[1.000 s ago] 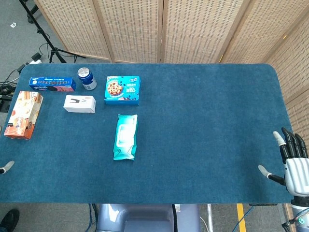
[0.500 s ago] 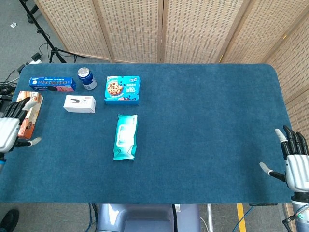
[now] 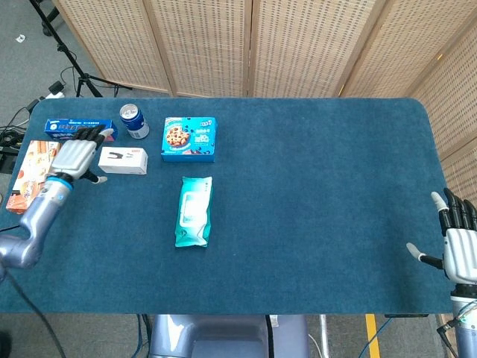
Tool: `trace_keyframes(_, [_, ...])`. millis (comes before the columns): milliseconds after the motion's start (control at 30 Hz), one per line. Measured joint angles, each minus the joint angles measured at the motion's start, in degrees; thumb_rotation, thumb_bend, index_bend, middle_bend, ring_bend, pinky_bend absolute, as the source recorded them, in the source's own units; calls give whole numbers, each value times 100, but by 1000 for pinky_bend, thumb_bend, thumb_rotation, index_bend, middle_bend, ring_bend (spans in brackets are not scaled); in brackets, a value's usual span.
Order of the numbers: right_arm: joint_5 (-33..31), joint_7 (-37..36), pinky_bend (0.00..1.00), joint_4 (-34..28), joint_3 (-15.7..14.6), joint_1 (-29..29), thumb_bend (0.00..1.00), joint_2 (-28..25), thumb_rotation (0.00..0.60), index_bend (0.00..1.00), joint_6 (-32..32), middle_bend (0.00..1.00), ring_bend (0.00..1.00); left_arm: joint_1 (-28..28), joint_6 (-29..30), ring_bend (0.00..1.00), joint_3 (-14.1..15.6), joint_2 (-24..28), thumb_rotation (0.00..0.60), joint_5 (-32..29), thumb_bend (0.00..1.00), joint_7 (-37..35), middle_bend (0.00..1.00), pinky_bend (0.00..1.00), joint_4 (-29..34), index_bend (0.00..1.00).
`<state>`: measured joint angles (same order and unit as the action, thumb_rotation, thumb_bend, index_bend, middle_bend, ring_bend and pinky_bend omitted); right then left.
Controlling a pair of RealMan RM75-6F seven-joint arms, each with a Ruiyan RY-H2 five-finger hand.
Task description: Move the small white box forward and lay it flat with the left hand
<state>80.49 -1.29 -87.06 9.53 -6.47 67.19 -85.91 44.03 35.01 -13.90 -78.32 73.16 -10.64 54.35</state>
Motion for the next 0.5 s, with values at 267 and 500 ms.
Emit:
trace_keyframes(267, [-324, 54, 0, 184, 90, -65, 0, 80, 600, 0, 242, 0, 0, 570, -817, 0, 110, -726, 600, -175, 73, 78, 0, 0, -1079, 0])
trace_keyframes(500, [-399, 25, 0, 229, 118, -79, 0, 98, 600, 0, 293, 0, 0, 813, -1056, 0, 176, -1249, 600, -234, 95, 92, 1, 28, -1759, 41])
